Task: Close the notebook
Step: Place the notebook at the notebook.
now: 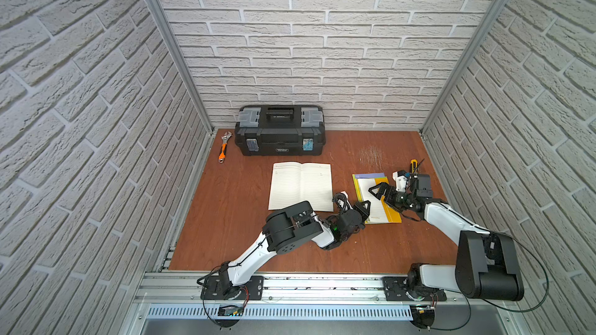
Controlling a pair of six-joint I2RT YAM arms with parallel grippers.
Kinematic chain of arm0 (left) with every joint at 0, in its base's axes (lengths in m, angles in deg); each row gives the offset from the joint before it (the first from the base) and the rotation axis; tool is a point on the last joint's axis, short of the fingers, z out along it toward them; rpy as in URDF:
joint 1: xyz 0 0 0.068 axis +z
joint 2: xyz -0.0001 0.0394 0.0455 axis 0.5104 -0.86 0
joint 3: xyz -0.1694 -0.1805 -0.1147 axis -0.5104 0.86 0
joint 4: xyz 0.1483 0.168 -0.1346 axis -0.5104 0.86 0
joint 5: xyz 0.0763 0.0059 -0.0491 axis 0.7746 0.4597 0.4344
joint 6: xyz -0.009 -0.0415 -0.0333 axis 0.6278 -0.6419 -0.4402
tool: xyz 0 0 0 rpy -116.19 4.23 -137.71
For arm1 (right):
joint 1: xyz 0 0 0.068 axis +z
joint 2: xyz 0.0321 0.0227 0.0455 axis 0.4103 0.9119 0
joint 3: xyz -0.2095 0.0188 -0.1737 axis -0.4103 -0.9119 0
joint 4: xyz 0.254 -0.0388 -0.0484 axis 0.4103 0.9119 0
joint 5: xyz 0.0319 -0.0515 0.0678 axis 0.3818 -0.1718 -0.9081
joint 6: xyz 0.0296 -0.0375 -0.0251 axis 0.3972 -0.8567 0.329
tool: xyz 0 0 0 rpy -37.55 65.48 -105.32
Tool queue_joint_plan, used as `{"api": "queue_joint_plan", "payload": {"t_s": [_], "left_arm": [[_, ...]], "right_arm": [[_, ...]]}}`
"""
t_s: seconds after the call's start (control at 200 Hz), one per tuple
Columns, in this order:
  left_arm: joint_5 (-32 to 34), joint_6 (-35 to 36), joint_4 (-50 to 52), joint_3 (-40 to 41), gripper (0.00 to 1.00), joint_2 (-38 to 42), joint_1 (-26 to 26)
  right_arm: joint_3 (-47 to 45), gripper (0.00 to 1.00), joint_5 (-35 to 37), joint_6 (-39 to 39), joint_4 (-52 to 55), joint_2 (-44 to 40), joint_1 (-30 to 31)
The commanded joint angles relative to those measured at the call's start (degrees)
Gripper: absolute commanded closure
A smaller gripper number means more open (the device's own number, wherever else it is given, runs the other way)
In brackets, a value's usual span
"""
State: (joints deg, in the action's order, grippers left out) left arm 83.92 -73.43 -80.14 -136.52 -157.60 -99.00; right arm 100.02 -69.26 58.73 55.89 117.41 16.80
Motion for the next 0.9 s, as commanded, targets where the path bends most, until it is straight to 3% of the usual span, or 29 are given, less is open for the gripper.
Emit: {"api": "queue_joint_plan", "payload": {"t_s": [0.0,0.3,0.34,0.425,0.59,0.68,0.895], "left_arm": [[1.0,-0.3,-2.6,-1.4,0.93,-1.0,0.5],[1.3,-0.5,-3.5,1.0,0.92,-0.3,0.2],[1.3,-0.5,-3.9,1.2,0.88,-0.2,0.2],[1.1,0.5,-5.6,1.5,0.69,-0.2,0.2],[0.9,3.7,-6.7,2.2,0.63,1.2,0.0],[0.5,4.8,-3.5,3.4,0.60,3.5,0.0],[-0.6,9.4,14.9,4.7,0.57,12.8,0.0]], "right_arm": [[0.6,0.00,0.1,-1.4,-1.1,0.2,-0.3],[-0.7,0.00,0.8,-0.7,-2.8,1.7,-0.2],[-0.9,0.00,1.1,-0.7,-3.0,2.0,-0.2],[-1.3,0.00,1.3,-0.8,-3.0,2.6,-0.2],[-1.4,0.00,1.4,-0.8,-3.2,2.7,-0.2],[-1.3,0.00,1.5,-0.7,-3.1,2.7,-0.2],[-1.3,0.00,1.5,-0.9,-3.2,3.2,-0.2]]}}
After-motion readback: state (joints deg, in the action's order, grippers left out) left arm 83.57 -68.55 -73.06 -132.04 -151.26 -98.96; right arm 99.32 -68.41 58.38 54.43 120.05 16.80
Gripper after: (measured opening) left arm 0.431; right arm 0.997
